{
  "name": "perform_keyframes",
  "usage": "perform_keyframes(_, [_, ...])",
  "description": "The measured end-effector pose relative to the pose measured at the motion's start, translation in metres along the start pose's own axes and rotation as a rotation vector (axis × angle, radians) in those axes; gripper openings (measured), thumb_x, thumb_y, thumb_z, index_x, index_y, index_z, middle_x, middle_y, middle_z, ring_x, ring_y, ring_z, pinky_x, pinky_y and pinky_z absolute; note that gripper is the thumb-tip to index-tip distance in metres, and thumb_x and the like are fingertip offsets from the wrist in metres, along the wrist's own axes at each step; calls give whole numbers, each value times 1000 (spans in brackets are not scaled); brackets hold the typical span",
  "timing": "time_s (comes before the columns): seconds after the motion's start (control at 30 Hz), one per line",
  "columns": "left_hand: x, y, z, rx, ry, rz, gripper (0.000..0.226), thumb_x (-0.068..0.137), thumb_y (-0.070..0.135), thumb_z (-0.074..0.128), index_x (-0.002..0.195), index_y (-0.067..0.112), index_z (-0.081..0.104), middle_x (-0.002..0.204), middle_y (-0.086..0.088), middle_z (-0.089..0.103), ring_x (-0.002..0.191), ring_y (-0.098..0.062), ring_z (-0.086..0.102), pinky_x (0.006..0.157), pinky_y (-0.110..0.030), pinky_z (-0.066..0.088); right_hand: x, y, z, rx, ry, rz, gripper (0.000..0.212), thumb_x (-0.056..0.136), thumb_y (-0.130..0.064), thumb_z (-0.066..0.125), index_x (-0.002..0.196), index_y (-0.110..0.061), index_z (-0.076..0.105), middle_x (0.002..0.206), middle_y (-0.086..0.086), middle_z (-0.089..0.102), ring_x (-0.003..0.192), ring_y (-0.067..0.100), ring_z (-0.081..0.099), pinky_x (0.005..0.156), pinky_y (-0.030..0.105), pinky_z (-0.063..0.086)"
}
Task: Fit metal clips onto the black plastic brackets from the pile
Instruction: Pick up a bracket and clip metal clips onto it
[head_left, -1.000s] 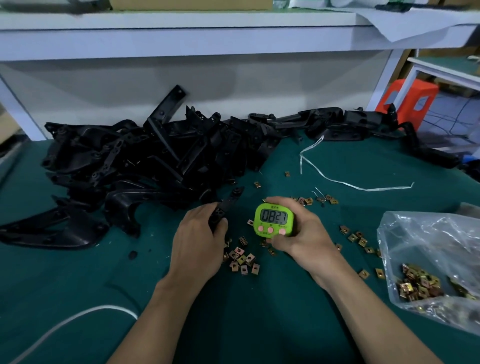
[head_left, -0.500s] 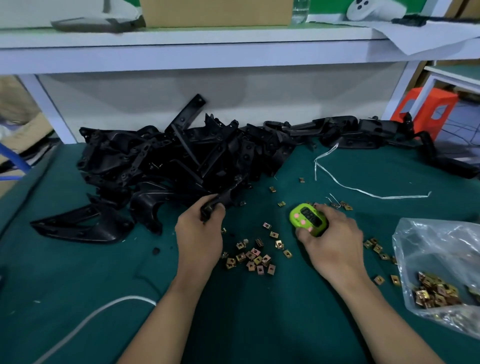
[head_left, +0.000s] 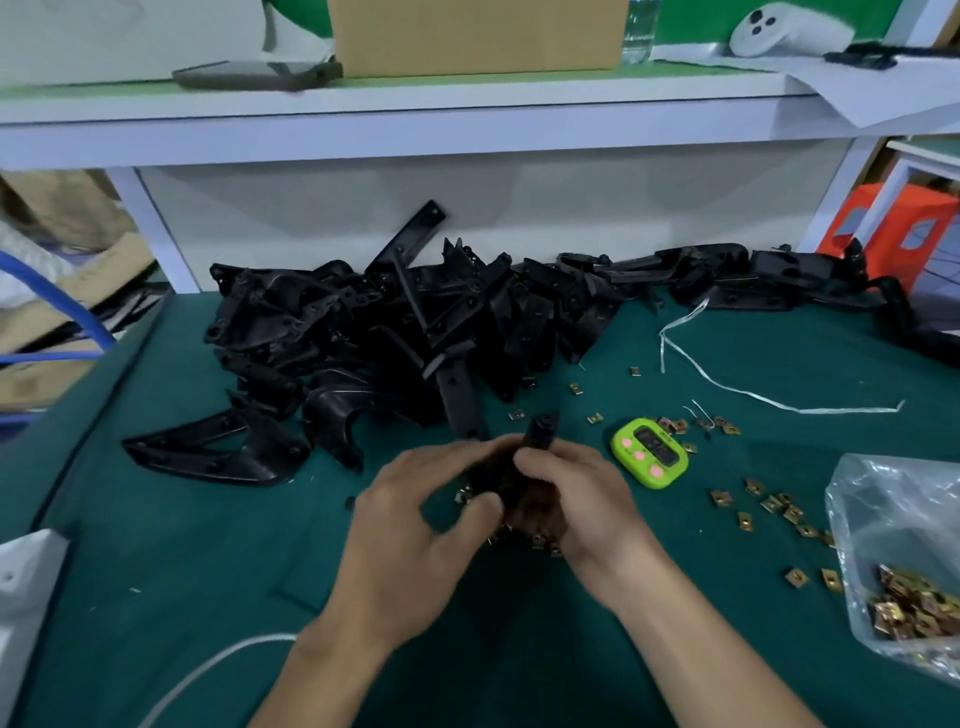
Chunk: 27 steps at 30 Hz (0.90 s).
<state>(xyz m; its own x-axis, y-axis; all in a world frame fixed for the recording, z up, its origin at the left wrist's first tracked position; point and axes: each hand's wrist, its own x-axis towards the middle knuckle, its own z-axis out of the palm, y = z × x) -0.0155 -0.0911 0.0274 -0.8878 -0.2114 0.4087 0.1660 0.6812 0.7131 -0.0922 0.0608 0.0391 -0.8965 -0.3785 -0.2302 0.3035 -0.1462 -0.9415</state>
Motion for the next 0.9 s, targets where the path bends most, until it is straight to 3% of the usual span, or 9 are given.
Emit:
perform_keyframes(0.1, [-4,-18,-11,52,86,-109,56,82,64,58,135,47,58,145,38,42,142,10,27,107,-6,21,0,-5,-18,-66,-94,14,27,93,-5,52,88,-6,79,94,30,69,75,38,57,59,36,36])
perform_keyframes(0.2, [-8,-19,-8,72,41,-116,61,83,66,56,140,43,54,152,34,35,146,6,25,112,-17,21,0,-6,-30,-79,-125,-1,26,85,-20,58,78,-2,75,83,25,67,73,39,55,64,43,36])
perform_keyframes(0.3, [-12,-15,-3,126,-12,-20,53,87,61,58,135,38,61,147,26,47,145,-1,32,116,-23,28,0,-7,-40,-98,-180,44,31,78,-29,61,66,-2,69,67,12,62,60,26,57,52,26,41])
perform_keyframes(0.4, [-14,-8,1,165,-106,-31,36,84,66,56,114,49,68,104,30,70,105,2,62,91,-26,51,1,-7,-43,-37,-284,139,36,81,-34,66,68,-1,68,66,14,63,57,22,60,52,24,47])
perform_keyframes(0.47, [-13,-7,3,88,-178,-121,23,79,67,60,95,55,71,83,28,72,81,1,67,69,-22,52,3,-5,-41,178,-290,207,45,87,-43,66,77,0,74,77,15,70,65,24,66,63,28,54])
perform_keyframes(0.6, [-8,-12,9,-307,-23,-422,18,74,52,76,91,47,78,82,19,76,78,2,70,72,-19,50,12,1,-32,427,-199,215,65,98,-57,38,106,-6,77,106,17,74,92,26,73,80,37,58])
perform_keyframes(0.7, [-7,-8,19,-337,123,-493,19,90,27,70,97,43,77,92,24,76,89,6,69,85,-24,53,10,13,-15,268,-103,128,55,104,-50,36,121,-8,67,118,18,71,103,26,70,85,38,58])
perform_keyframes(0.8, [-12,4,24,-270,-6,-298,42,91,11,63,109,48,70,103,30,72,98,9,66,85,-12,50,2,22,-2,52,-4,-60,13,96,-21,60,105,-23,69,105,12,75,92,23,71,78,33,59])
perform_keyframes(0.9, [-18,11,26,-266,-143,-199,36,89,22,67,112,50,71,97,26,74,89,5,69,76,-9,50,1,19,-3,-60,142,-143,35,81,-10,68,91,-44,65,89,5,73,80,19,69,70,33,57])
